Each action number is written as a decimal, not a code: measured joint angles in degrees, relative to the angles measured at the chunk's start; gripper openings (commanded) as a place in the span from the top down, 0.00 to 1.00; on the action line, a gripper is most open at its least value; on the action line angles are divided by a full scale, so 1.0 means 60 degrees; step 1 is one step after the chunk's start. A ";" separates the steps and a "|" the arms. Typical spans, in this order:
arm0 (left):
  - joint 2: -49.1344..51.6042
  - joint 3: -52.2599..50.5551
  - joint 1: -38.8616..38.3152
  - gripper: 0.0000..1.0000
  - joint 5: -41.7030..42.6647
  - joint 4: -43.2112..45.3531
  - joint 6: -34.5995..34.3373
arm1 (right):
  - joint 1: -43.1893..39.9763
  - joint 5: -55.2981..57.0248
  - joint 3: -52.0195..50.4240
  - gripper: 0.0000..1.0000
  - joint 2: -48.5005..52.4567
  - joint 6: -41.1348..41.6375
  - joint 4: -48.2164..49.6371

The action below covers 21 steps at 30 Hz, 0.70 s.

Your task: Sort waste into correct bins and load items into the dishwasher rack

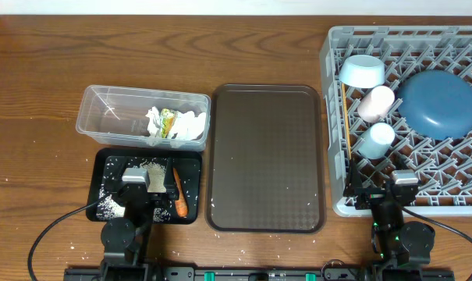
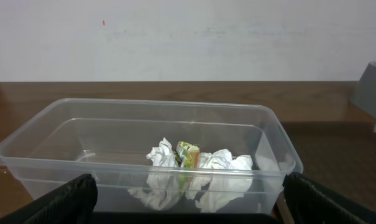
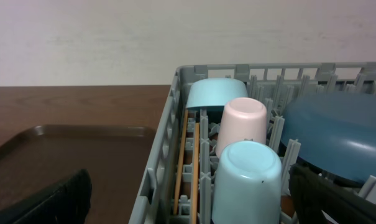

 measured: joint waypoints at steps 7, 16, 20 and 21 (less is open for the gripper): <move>0.0000 0.0000 0.0000 0.02 0.0000 0.0004 0.0171 | 0.0000 0.0004 0.0000 0.01 0.0000 0.0000 0.0000; 0.0000 0.0000 -0.0004 0.02 0.0000 0.0004 0.0182 | 0.0000 0.0004 0.0000 0.01 0.0000 0.0000 0.0000; 0.0000 0.0000 0.0000 0.02 0.0000 0.0004 0.0186 | -0.0004 0.0004 0.0000 0.01 0.0000 0.0000 0.0000; 0.0000 0.0000 0.0000 0.02 0.0000 0.0004 0.0186 | 0.0000 0.0004 0.0000 0.01 0.0000 0.0000 0.0000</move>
